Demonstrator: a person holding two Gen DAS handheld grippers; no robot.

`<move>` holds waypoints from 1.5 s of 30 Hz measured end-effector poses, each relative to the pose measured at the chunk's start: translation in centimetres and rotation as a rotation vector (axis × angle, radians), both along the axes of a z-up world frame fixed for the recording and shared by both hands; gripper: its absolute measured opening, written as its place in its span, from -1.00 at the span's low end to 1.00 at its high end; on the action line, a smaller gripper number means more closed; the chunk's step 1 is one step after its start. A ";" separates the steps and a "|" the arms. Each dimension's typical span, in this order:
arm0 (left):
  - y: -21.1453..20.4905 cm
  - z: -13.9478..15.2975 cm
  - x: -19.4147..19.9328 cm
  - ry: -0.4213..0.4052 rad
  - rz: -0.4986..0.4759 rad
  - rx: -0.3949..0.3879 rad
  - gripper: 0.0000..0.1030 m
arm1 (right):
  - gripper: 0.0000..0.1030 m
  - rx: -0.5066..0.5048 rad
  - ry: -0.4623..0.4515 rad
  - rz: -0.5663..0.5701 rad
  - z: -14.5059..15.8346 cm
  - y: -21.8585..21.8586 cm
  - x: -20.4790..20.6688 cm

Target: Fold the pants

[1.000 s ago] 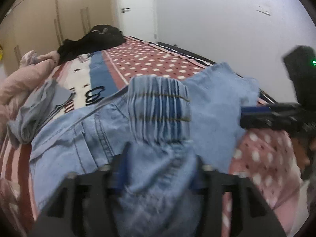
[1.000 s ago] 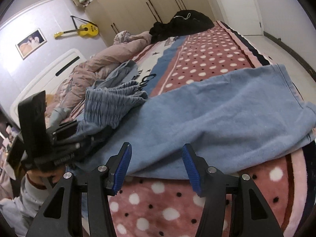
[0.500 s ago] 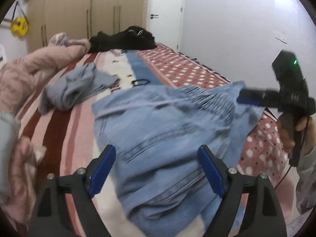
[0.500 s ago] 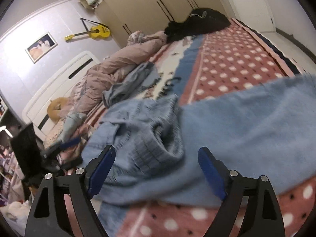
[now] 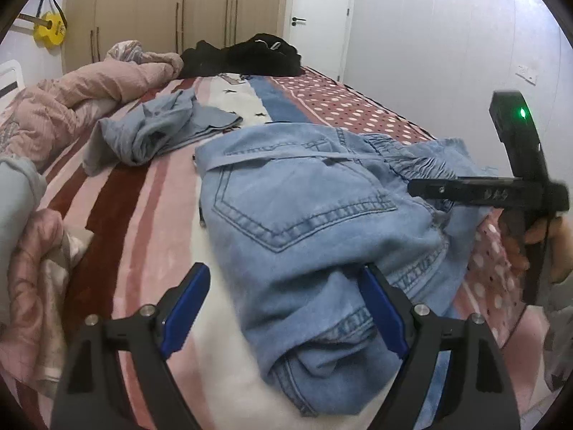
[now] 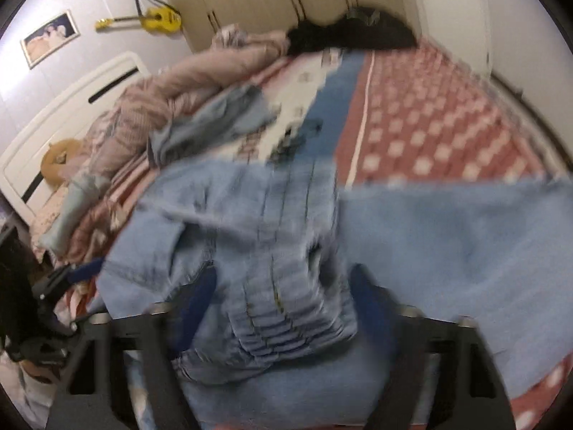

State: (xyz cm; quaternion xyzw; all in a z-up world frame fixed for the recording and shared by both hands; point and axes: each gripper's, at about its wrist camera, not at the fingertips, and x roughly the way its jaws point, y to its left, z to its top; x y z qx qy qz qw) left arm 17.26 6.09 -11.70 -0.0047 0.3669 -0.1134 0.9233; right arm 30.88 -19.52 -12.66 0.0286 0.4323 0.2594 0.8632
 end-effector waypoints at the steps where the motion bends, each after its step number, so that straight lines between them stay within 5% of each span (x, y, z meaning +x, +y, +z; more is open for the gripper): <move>1: 0.1 0.1 -0.2 -0.003 -0.008 -0.010 0.60 | -0.11 -0.034 -0.062 -0.001 0.0 0.0 -0.9; 3: 0.2 0.5 -0.4 -0.010 -0.007 -0.019 0.60 | -0.43 -0.052 -0.123 -0.011 0.4 -0.6 -2.1; 10: -0.4 1.7 0.2 -0.028 -0.004 -0.053 0.60 | -0.50 0.042 -0.034 -0.012 -0.5 -3.0 -3.3; 14: -1.3 1.9 0.5 -0.028 -0.005 -0.035 0.60 | -0.28 0.139 0.028 -0.040 -0.5 -4.6 -2.8; 21: -2.6 3.2 0.6 -0.065 -0.019 -0.052 0.60 | 0.31 0.222 -0.015 -0.214 2.7 -14.1 -5.3; 27: -4.0 4.4 1.5 -0.104 0.026 -0.076 0.67 | 0.53 0.282 0.068 -0.477 0.7 -23.0 -6.2; 32: -3.5 4.8 2.4 -0.101 0.099 -0.084 0.68 | 0.51 0.436 0.113 -0.530 -2.0 -25.9 -4.0; 37: -2.4 4.9 2.3 -0.092 0.133 -0.104 0.68 | 0.36 0.400 0.062 -0.630 -3.1 -26.3 -0.3; 41: -1.8 4.7 2.2 -0.092 0.144 -0.091 0.68 | -0.85 0.339 0.063 -0.716 -3.4 -26.8 1.1; 45: -0.7 4.7 2.4 -0.092 0.164 -0.114 0.68 | -0.92 0.303 -0.005 -0.686 -1.5 -26.0 0.7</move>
